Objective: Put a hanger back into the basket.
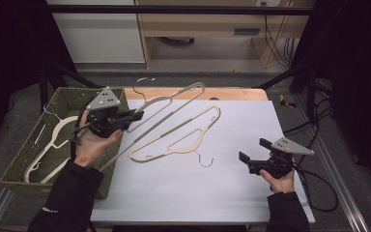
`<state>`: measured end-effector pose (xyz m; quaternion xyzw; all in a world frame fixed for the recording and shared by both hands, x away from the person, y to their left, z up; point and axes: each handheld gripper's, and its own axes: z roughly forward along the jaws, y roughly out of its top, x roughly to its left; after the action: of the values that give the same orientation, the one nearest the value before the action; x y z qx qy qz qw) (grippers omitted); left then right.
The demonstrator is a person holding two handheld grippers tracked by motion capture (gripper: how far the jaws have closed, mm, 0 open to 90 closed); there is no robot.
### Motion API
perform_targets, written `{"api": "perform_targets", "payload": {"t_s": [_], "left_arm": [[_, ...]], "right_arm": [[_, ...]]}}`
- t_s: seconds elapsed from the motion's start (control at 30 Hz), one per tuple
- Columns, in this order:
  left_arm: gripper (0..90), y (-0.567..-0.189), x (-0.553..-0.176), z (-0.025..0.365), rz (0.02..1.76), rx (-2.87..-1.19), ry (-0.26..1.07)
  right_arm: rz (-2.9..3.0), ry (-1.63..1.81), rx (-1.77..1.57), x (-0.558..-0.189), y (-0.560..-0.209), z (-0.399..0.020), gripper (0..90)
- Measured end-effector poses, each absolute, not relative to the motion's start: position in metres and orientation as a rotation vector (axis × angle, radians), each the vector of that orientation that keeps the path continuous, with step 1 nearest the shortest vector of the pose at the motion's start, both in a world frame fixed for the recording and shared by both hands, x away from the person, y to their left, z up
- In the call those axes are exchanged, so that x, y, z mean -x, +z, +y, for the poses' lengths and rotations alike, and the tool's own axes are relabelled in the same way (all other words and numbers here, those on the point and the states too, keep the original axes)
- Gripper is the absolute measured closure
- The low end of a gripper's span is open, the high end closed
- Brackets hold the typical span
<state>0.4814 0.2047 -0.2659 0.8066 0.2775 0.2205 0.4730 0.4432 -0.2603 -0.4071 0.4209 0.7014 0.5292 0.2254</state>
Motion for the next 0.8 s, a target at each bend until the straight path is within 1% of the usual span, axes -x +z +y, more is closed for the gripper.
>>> {"api": "perform_targets", "payload": {"t_s": [0.13, 0.2, 0.23, 0.43, 0.63, 0.8], "left_arm": [[85.9, -0.254, -0.479, 0.229, 0.694, -1.977, 0.573], [85.9, -0.252, -0.479, 0.233, 0.703, -1.963, 0.577], [85.9, -0.248, -0.478, 0.244, 0.702, -1.958, 0.593], [85.9, -0.238, -0.479, 0.275, 0.712, -1.935, 0.623], [85.9, -0.237, -0.481, 0.298, 0.735, -1.924, 0.641], [85.9, -0.246, -0.485, 0.326, 0.78, -1.914, 0.652]], "right_arm": [[1.941, 1.45, -1.158, -0.443, -0.408, -0.261, 2.4], [1.941, 1.445, -1.157, -0.444, -0.408, -0.26, 2.3], [1.94, 1.444, -1.161, -0.444, -0.408, -0.26, 2.3], [1.944, 1.443, -1.161, -0.443, -0.408, -0.259, 2.3], [1.944, 1.439, -1.16, -0.444, -0.408, -0.259, 2.0], [1.947, 1.437, -1.162, -0.444, -0.408, -0.259, 2.0]]}}
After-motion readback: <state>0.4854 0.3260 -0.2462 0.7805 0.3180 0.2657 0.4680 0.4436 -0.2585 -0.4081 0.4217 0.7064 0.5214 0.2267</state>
